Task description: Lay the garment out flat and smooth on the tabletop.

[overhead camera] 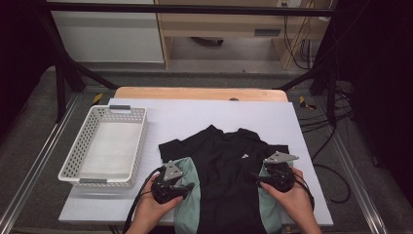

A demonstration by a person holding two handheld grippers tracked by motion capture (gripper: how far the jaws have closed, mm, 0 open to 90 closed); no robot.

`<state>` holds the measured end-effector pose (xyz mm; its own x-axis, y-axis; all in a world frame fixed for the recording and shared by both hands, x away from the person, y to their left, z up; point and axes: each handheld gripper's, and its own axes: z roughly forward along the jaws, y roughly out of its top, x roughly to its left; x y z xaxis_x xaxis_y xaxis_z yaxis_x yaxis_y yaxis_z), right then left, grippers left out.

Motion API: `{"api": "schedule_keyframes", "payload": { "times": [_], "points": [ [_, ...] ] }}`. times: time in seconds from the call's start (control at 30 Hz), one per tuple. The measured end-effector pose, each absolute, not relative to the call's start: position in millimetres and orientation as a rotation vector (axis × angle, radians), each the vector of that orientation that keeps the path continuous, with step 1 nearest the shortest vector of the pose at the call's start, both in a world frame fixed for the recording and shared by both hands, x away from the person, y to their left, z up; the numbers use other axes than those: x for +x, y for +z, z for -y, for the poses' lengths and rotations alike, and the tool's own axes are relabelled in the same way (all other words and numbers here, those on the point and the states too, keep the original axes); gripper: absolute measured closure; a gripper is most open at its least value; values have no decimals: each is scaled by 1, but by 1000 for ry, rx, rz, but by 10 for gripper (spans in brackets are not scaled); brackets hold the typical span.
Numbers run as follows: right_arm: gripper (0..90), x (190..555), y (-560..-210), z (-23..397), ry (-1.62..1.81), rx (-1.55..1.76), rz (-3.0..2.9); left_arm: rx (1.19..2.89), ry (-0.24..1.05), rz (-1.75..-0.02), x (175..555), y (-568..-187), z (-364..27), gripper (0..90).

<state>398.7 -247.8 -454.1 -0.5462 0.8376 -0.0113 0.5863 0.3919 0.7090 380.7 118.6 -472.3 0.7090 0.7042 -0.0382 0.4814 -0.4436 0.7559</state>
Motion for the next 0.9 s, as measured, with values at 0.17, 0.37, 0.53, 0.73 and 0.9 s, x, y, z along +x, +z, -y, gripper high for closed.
{"api": "schedule_keyframes", "payload": {
  "times": [0.17, 0.37, 0.53, 0.73, 0.9],
  "points": [
    [368, 396, -443, 283, 1028, 1295, -2107, 2071, 402, -925, 378, -464, -133, 408],
    [378, 402, -447, 313, 973, 1392, -1987, 2035, 421, -952, 378, -460, -144, 402],
    [379, 408, -456, 323, 936, 1467, -1986, 2033, 425, -959, 379, -460, -146, 400],
    [540, 409, -464, 323, 884, 1484, -2053, 2042, 423, -956, 379, -461, -144, 395],
    [745, 403, -465, 322, 861, 1454, -2089, 2047, 423, -952, 378, -461, -144, 394]
  ]
}}
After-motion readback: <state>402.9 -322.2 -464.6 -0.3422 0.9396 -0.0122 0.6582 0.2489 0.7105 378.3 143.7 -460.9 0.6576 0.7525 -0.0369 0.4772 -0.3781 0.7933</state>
